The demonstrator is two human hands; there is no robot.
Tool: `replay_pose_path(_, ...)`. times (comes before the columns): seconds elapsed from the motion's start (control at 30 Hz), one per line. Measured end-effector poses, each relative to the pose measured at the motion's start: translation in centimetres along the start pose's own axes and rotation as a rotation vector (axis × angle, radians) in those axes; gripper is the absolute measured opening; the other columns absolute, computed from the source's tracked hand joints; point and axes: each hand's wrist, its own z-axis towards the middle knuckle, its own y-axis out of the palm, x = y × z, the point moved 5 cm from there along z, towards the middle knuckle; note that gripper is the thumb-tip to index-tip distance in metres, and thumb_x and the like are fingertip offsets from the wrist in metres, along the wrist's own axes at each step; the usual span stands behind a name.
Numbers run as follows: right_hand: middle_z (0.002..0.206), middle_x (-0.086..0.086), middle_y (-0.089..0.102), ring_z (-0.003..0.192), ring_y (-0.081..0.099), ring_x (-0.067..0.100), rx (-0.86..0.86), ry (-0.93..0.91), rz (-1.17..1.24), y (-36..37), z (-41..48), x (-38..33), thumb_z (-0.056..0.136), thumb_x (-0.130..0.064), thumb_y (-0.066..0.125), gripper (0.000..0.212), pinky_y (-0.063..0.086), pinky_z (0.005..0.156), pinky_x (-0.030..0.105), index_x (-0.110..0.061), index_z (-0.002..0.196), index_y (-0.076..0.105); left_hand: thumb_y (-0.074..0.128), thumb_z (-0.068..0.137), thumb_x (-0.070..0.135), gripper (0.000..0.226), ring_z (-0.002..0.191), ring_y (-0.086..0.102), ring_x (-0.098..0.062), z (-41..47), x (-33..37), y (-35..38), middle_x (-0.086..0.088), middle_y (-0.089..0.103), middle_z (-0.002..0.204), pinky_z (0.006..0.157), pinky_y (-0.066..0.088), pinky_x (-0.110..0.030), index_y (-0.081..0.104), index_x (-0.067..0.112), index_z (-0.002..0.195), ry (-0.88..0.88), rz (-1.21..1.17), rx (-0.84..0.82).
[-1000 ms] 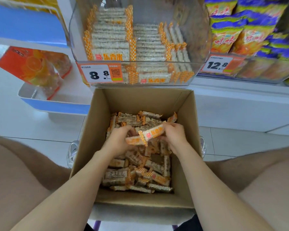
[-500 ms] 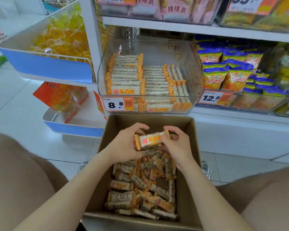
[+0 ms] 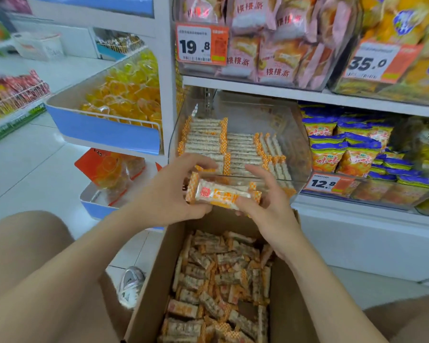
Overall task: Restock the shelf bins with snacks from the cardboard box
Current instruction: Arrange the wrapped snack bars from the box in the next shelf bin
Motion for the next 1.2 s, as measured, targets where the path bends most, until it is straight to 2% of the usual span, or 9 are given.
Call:
replay_pose_path(0.07,0.118,-0.013,0.072,0.100,0.071,0.007,0.108,-0.100,-0.027,-0.7,1.3,-1.8,0.090,-0.013,0.077,0.043,0.057,0.080,0.026,-0.036,0.125,0.067,0.088,0.074,0.015,0.075,0.122,0.050,-0.010,0.3,-1.0,-2.0,0.016,0.047,0.131,0.099,0.046,-0.029,0.051,0.041,0.134,-0.027,0.081,0.135)
replay_pose_path(0.23,0.086,-0.020,0.068,0.057,0.055,0.001,0.193,-0.202,-0.192,-1.4,5.7,-4.0,0.089,-0.017,0.079,0.032,0.040,0.056,0.011,-0.030,0.117,0.070,0.072,0.089,0.012,0.047,0.117,0.055,-0.023,0.7,-5.0,-3.7,0.008,0.046,0.122,0.096,0.050,-0.040,0.052,0.025,0.130,-0.383,0.082,0.533)
replay_pose_path(0.33,0.079,-0.033,0.058,0.052,0.051,0.006,0.023,-0.246,-0.473,0.1,8.2,-4.2,0.090,-0.023,0.077,0.034,0.038,0.057,0.010,-0.033,0.121,0.068,0.062,0.092,0.005,0.050,0.113,0.059,-0.024,1.7,-5.4,-2.9,-0.001,0.050,0.131,0.094,0.053,-0.044,0.048,0.021,0.137,-0.433,0.011,0.449)
replay_pose_path(0.47,0.135,-0.019,0.062,0.108,0.059,-0.001,-0.224,-0.208,-0.737,2.5,10.4,-3.4,0.094,-0.025,0.072,0.036,0.043,0.101,0.022,-0.033,0.128,0.065,0.052,0.093,0.002,0.051,0.111,0.058,-0.027,2.4,-5.0,-2.4,-0.005,0.050,0.130,0.094,0.053,-0.053,0.043,0.023,0.139,-0.426,0.032,0.352)
replay_pose_path(0.6,0.139,-0.013,0.064,0.131,0.056,0.007,-0.251,-0.100,-0.708,3.1,11.7,-3.1,0.092,-0.021,0.076,0.031,0.042,0.113,0.030,-0.030,0.122,0.072,0.054,0.094,0.003,0.045,0.107,0.056,-0.024,2.8,-4.9,-2.1,-0.003,0.044,0.125,0.093,0.049,-0.041,0.050,0.023,0.135,-0.423,0.089,0.333)
replay_pose_path(0.73,0.140,-0.010,0.065,0.107,0.071,0.018,-0.278,0.057,-0.745,3.9,12.1,-3.2,0.087,-0.022,0.076,0.029,0.057,0.096,0.039,-0.037,0.112,0.076,0.054,0.097,0.006,0.037,0.098,0.056,-0.021,3.0,-4.8,-1.8,-0.002,0.039,0.126,0.087,0.044,-0.033,0.056,0.026,0.128,-0.398,0.153,0.292)
replay_pose_path(0.9,0.137,-0.008,0.064,0.131,0.058,0.019,-0.136,0.050,-0.777,3.7,11.4,-1.6,0.076,-0.058,0.061,0.021,0.047,0.112,0.047,-0.053,0.093,0.072,0.052,0.101,0.016,0.034,0.096,0.064,-0.033,2.8,-5.5,-0.9,-0.006,0.038,0.137,0.087,0.056,-0.047,0.057,0.027,0.133,-0.403,0.346,0.195)
replay_pose_path(1.03,0.127,-0.007,0.067,0.100,0.068,0.012,0.039,0.071,-0.765,2.8,9.9,-1.6,0.091,-0.044,0.073,0.042,0.048,0.088,0.024,-0.031,0.131,0.068,0.052,0.100,0.013,0.049,0.106,0.062,-0.041,2.7,-5.7,-0.6,-0.011,0.040,0.139,0.085,0.057,-0.052,0.045,0.026,0.147,-0.408,0.408,0.169)
replay_pose_path(1.2,0.099,0.006,0.076,0.079,0.067,0.018,-0.019,0.135,-0.794,3.9,11.3,-2.3,0.093,-0.032,0.075,0.051,0.058,0.078,0.034,-0.007,0.134,0.059,0.051,0.096,0.009,0.063,0.102,0.059,-0.045,2.7,-5.0,-0.6,-0.014,0.042,0.133,0.082,0.054,-0.051,0.030,0.025,0.154,-0.383,0.393,0.191)
